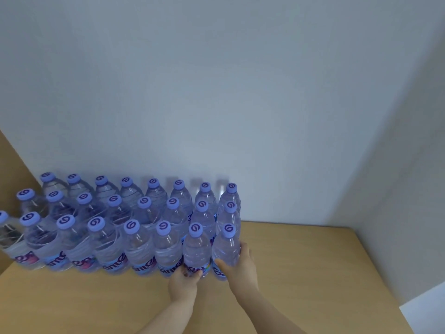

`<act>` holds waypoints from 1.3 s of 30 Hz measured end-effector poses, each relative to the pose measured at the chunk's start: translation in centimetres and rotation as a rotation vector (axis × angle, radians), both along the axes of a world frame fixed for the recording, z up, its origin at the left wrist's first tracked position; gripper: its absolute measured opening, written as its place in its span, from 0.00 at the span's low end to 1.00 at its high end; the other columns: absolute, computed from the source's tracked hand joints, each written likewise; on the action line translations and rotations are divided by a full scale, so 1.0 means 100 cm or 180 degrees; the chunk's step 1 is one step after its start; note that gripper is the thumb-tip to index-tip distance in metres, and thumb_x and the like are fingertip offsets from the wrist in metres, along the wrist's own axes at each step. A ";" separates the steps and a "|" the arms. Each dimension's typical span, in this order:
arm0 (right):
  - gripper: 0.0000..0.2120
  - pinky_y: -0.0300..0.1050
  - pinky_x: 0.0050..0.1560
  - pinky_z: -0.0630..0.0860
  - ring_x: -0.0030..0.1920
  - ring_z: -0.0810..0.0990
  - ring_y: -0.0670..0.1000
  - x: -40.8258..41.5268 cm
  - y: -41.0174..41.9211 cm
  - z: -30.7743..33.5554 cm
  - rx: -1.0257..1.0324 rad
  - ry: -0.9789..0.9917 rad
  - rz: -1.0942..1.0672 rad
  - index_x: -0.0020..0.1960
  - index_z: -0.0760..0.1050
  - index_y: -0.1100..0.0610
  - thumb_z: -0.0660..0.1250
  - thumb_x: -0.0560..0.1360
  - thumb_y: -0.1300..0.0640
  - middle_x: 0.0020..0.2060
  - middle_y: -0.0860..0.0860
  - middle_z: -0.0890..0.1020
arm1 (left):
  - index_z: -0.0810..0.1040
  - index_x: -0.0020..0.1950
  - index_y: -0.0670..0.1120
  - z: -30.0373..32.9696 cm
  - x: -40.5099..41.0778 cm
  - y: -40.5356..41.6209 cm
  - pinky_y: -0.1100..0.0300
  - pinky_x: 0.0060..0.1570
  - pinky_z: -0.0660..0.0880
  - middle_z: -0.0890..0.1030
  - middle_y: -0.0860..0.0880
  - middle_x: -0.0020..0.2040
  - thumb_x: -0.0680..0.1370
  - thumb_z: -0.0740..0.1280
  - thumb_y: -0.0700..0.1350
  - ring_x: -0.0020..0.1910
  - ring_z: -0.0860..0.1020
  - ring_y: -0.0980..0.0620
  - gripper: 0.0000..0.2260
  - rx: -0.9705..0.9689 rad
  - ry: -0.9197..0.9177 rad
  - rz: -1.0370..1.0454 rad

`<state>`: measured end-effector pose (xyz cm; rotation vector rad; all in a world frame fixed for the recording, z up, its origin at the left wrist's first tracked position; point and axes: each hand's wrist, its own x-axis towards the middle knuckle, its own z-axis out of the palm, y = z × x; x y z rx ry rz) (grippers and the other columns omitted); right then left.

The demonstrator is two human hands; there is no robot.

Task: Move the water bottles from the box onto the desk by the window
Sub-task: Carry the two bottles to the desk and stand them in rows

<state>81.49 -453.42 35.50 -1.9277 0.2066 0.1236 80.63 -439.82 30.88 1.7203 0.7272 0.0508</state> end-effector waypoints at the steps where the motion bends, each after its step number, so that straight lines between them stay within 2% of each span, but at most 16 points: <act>1: 0.29 0.32 0.36 0.71 0.49 0.73 0.40 0.001 0.000 0.000 -0.0007 -0.0003 -0.0009 0.68 0.65 0.50 0.74 0.70 0.55 0.58 0.46 0.71 | 0.79 0.52 0.35 -0.001 0.000 -0.001 0.58 0.50 0.67 0.80 0.40 0.53 0.73 0.71 0.36 0.54 0.77 0.42 0.09 -0.0020 0.0002 0.0052; 4: 0.31 0.32 0.38 0.71 0.50 0.72 0.41 0.002 0.001 -0.001 -0.0051 -0.0008 -0.0012 0.69 0.64 0.50 0.75 0.70 0.54 0.60 0.47 0.71 | 0.78 0.55 0.34 -0.003 -0.001 -0.003 0.57 0.52 0.66 0.80 0.40 0.54 0.74 0.71 0.35 0.57 0.76 0.42 0.11 -0.0100 0.0013 0.0124; 8: 0.32 0.32 0.40 0.71 0.51 0.72 0.41 -0.001 0.002 -0.002 -0.0053 -0.0016 0.0002 0.70 0.63 0.49 0.74 0.71 0.55 0.61 0.46 0.69 | 0.76 0.50 0.38 -0.004 -0.002 -0.001 0.57 0.52 0.67 0.79 0.41 0.53 0.73 0.71 0.36 0.58 0.76 0.41 0.08 -0.0136 0.0027 0.0091; 11: 0.33 0.33 0.47 0.71 0.50 0.72 0.41 -0.006 0.004 -0.006 -0.0090 0.0070 0.0034 0.71 0.61 0.50 0.73 0.72 0.57 0.62 0.46 0.67 | 0.76 0.53 0.40 -0.006 -0.002 0.006 0.54 0.56 0.69 0.79 0.42 0.56 0.74 0.71 0.38 0.59 0.76 0.42 0.10 -0.0146 0.0071 -0.0131; 14: 0.28 0.40 0.49 0.70 0.44 0.72 0.42 -0.011 0.007 -0.008 -0.0152 0.0419 -0.0039 0.70 0.63 0.55 0.70 0.74 0.58 0.63 0.50 0.68 | 0.76 0.56 0.41 -0.003 -0.006 0.019 0.56 0.56 0.70 0.79 0.45 0.55 0.76 0.69 0.42 0.60 0.76 0.45 0.10 -0.0026 0.0211 -0.0530; 16: 0.25 0.41 0.48 0.70 0.45 0.72 0.45 -0.011 0.006 -0.009 -0.0185 0.0500 0.0004 0.69 0.64 0.57 0.68 0.75 0.59 0.64 0.52 0.68 | 0.76 0.56 0.42 0.002 -0.010 0.030 0.59 0.53 0.69 0.79 0.46 0.53 0.78 0.67 0.44 0.58 0.76 0.47 0.09 0.0011 0.0281 -0.0693; 19: 0.20 0.41 0.48 0.69 0.47 0.72 0.48 -0.007 0.000 -0.009 -0.0303 0.0526 0.0191 0.66 0.65 0.58 0.67 0.76 0.60 0.58 0.51 0.67 | 0.78 0.57 0.40 0.008 -0.018 0.048 0.62 0.52 0.68 0.80 0.45 0.54 0.79 0.65 0.41 0.54 0.76 0.50 0.09 0.0134 0.0283 -0.0741; 21: 0.12 0.42 0.47 0.69 0.47 0.72 0.52 -0.005 0.000 -0.009 -0.0479 0.0698 0.0290 0.57 0.66 0.58 0.65 0.76 0.60 0.51 0.51 0.69 | 0.80 0.51 0.44 0.013 -0.028 0.059 0.63 0.47 0.69 0.80 0.46 0.50 0.79 0.63 0.37 0.51 0.76 0.50 0.06 0.0266 0.0228 -0.0817; 23: 0.07 0.42 0.44 0.67 0.41 0.71 0.52 -0.007 0.005 -0.009 -0.0707 0.1035 0.0392 0.46 0.62 0.56 0.62 0.77 0.61 0.40 0.50 0.69 | 0.78 0.44 0.49 0.013 -0.039 0.070 0.64 0.46 0.69 0.80 0.46 0.48 0.78 0.63 0.34 0.52 0.77 0.48 0.11 0.0404 0.0276 -0.0705; 24: 0.08 0.43 0.42 0.67 0.37 0.70 0.51 -0.009 0.008 -0.011 -0.0826 0.1178 0.0552 0.42 0.61 0.55 0.60 0.76 0.62 0.37 0.50 0.68 | 0.78 0.45 0.49 0.012 -0.046 0.074 0.63 0.49 0.69 0.80 0.44 0.51 0.78 0.63 0.33 0.55 0.77 0.46 0.11 0.0439 0.0355 -0.0602; 27: 0.09 0.39 0.38 0.69 0.36 0.71 0.50 -0.020 0.025 -0.009 -0.1312 0.1330 0.1269 0.38 0.62 0.55 0.58 0.76 0.61 0.34 0.51 0.70 | 0.79 0.58 0.37 0.010 -0.069 0.092 0.63 0.57 0.66 0.79 0.40 0.60 0.77 0.61 0.31 0.61 0.76 0.44 0.12 0.0669 0.0599 -0.0411; 30: 0.11 0.39 0.42 0.69 0.38 0.73 0.52 -0.030 0.056 0.004 -0.1807 0.1215 0.2009 0.35 0.63 0.56 0.56 0.76 0.59 0.32 0.50 0.70 | 0.76 0.64 0.41 0.016 -0.094 0.112 0.64 0.60 0.67 0.78 0.44 0.64 0.79 0.59 0.37 0.64 0.75 0.48 0.14 0.1019 0.0959 -0.0512; 34: 0.09 0.43 0.44 0.68 0.43 0.71 0.52 -0.048 0.119 0.022 -0.1936 0.0885 0.2788 0.36 0.66 0.56 0.57 0.75 0.59 0.37 0.51 0.72 | 0.72 0.68 0.45 0.025 -0.129 0.147 0.64 0.59 0.68 0.76 0.46 0.65 0.80 0.60 0.46 0.65 0.74 0.50 0.17 0.1459 0.1360 -0.0864; 36: 0.07 0.43 0.46 0.69 0.45 0.71 0.51 -0.060 0.157 0.032 -0.1946 0.0674 0.3149 0.45 0.73 0.60 0.58 0.77 0.58 0.45 0.56 0.77 | 0.70 0.69 0.45 0.033 -0.148 0.169 0.64 0.59 0.68 0.75 0.45 0.66 0.80 0.60 0.47 0.65 0.73 0.50 0.17 0.1653 0.1462 -0.0946; 37: 0.10 0.43 0.47 0.70 0.47 0.73 0.51 -0.067 0.177 0.038 -0.1917 0.0543 0.3297 0.52 0.76 0.62 0.59 0.78 0.58 0.50 0.57 0.79 | 0.70 0.69 0.44 0.040 -0.158 0.182 0.65 0.59 0.67 0.75 0.45 0.66 0.81 0.60 0.47 0.66 0.73 0.50 0.17 0.1721 0.1505 -0.0937; 39: 0.15 0.42 0.46 0.69 0.48 0.75 0.53 -0.083 0.218 0.048 -0.1884 0.0319 0.3555 0.60 0.76 0.64 0.59 0.78 0.57 0.52 0.57 0.79 | 0.69 0.70 0.45 0.050 -0.179 0.211 0.64 0.59 0.68 0.74 0.45 0.66 0.81 0.58 0.47 0.66 0.72 0.50 0.17 0.1790 0.1560 -0.0864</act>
